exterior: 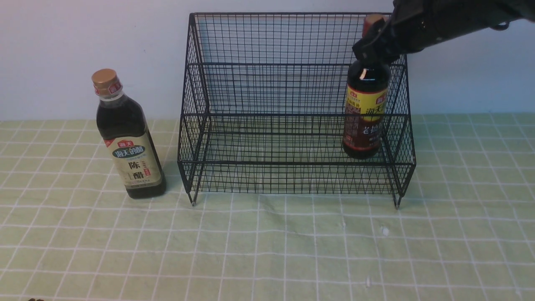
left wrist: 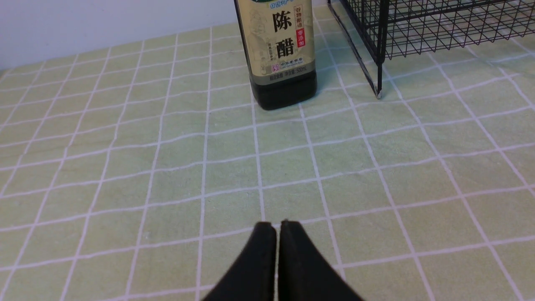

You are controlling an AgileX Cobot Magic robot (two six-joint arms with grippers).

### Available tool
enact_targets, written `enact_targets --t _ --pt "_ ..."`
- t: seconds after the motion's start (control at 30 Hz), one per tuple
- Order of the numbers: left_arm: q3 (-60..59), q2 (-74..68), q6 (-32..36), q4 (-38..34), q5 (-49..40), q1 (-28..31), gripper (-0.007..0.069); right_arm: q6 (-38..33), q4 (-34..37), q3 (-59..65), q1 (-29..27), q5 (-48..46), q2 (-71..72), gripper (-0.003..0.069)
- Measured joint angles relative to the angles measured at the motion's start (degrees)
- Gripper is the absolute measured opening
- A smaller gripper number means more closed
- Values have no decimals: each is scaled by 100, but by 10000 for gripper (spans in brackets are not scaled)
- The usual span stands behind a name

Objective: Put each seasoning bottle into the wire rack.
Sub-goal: Use the right arm to put the condiment bottle back on the shelf, then use the left arm to grab the condiment bottle closest to it

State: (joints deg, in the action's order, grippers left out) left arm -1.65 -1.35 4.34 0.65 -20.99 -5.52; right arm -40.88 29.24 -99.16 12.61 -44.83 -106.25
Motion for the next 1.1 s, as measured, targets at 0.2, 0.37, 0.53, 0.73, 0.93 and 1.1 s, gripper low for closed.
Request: enact_targets --t 0.2,0.37,0.53,0.73,0.93,1.1 --pt "0 0 0 0 0 0 -6 123 10 -26 0 107 8 311" --pt "0 0 0 0 0 0 -6 165 88 -110 0 211 108 363" --pt "0 0 0 0 0 0 -6 164 94 -110 0 172 201 369" --pt "0 0 0 0 0 0 -6 278 -48 -110 0 193 630 369" --pt "0 0 0 0 0 0 -6 1074 -602 -110 0 64 1373 352" --pt "0 0 0 0 0 0 -6 2746 -1501 -110 0 -744 2248 195"
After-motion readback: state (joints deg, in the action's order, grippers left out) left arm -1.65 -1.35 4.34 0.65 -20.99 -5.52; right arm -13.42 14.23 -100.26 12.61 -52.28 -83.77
